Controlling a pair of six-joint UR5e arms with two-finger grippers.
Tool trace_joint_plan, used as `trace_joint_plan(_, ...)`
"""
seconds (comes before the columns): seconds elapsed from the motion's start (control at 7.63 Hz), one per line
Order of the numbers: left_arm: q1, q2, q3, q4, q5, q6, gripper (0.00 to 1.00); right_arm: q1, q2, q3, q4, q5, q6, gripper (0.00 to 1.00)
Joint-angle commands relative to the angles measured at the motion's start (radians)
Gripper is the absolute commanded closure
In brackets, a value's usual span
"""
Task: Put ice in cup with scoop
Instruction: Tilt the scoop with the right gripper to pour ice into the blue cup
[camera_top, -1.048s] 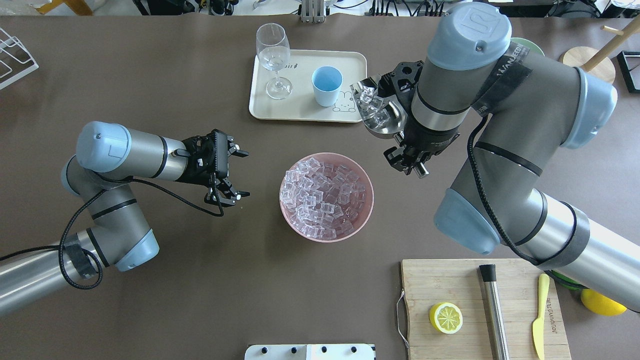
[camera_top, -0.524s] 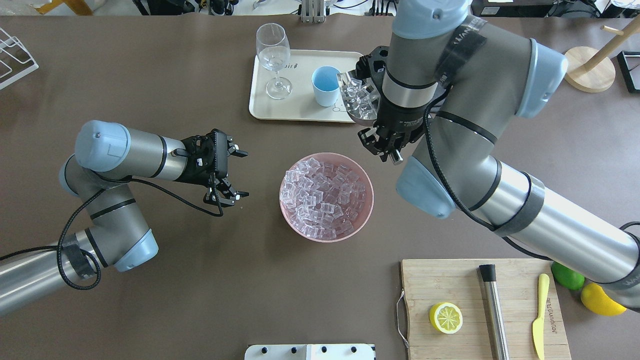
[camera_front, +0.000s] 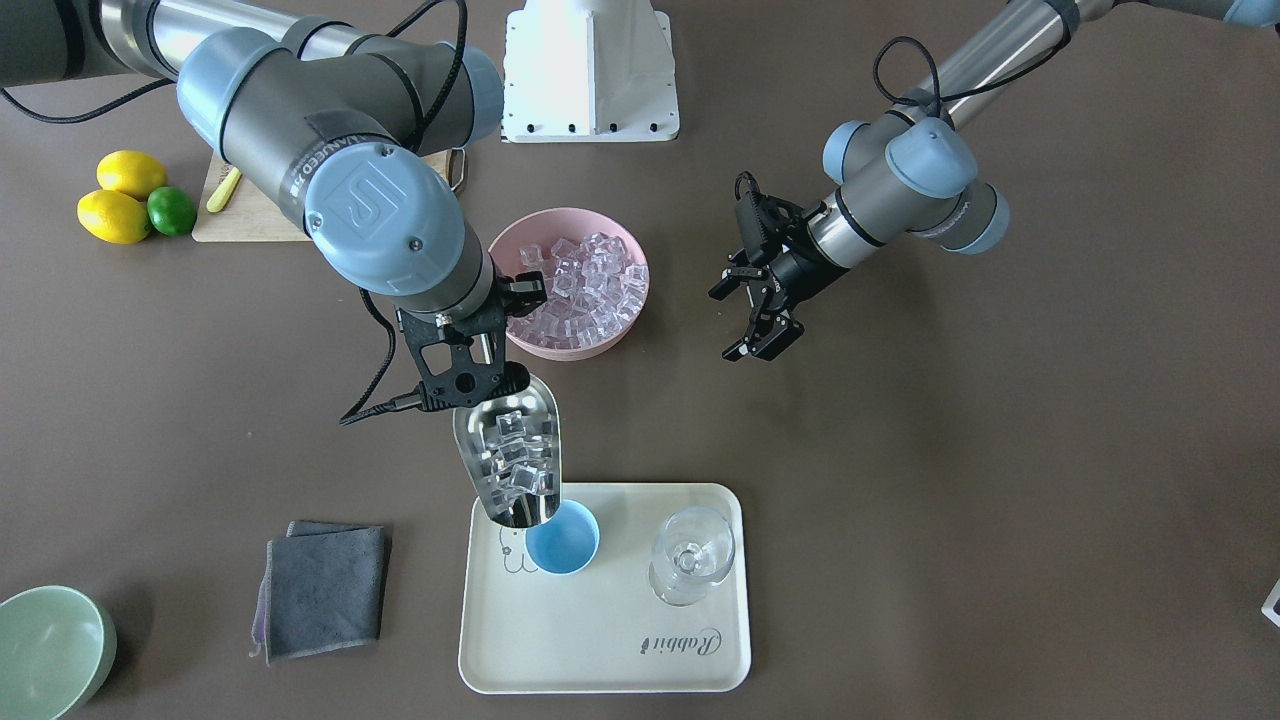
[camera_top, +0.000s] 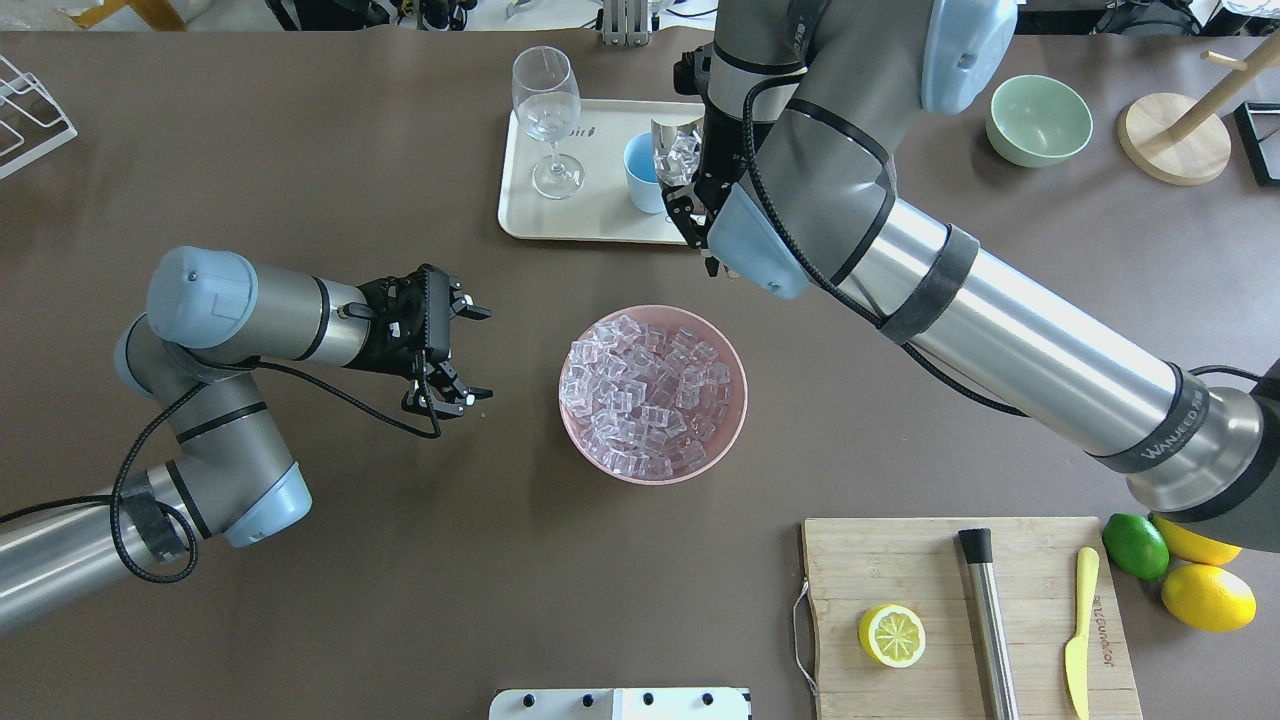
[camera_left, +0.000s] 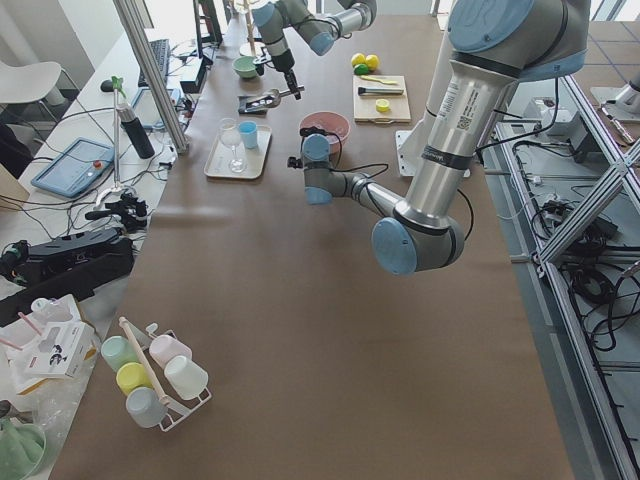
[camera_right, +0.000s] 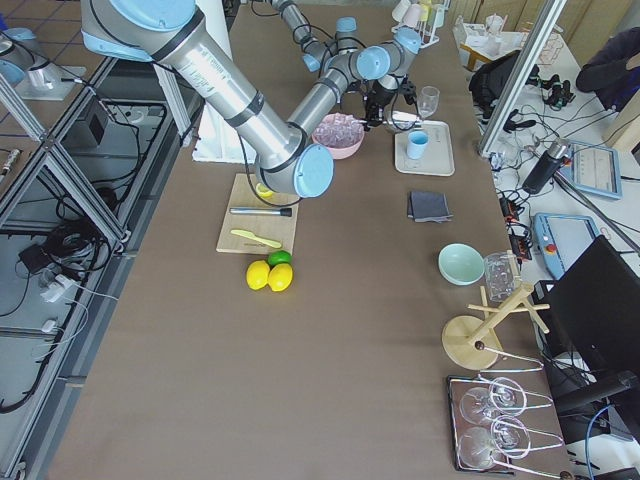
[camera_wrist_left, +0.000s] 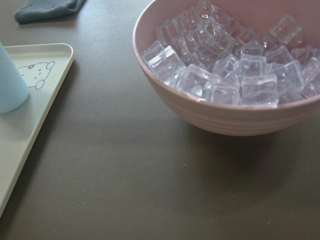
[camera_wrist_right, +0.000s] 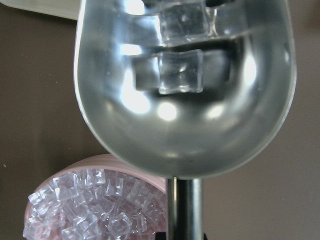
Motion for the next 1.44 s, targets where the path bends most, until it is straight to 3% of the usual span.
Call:
trace_joint_plan(0.0,0.002,0.004,0.003,-0.003,-0.001,0.001,0.02,0.006,0.054,-0.120,0.000,0.112,0.005,1.00)
trace_joint_plan(0.79,0.001,0.006,0.013,-0.015,0.002,-0.002,0.02,0.007,0.068,-0.138,-0.024,0.273,0.035,1.00)
trace_joint_plan(1.05,0.001,0.006,0.013,-0.015,0.008,-0.004,0.02,0.059,0.077,-0.149,-0.026,0.337,0.034,1.00)
trace_joint_plan(1.31,0.001,0.006,0.013,-0.017,0.008,-0.005,0.02,0.061,0.074,-0.152,-0.021,0.350,0.034,1.00)
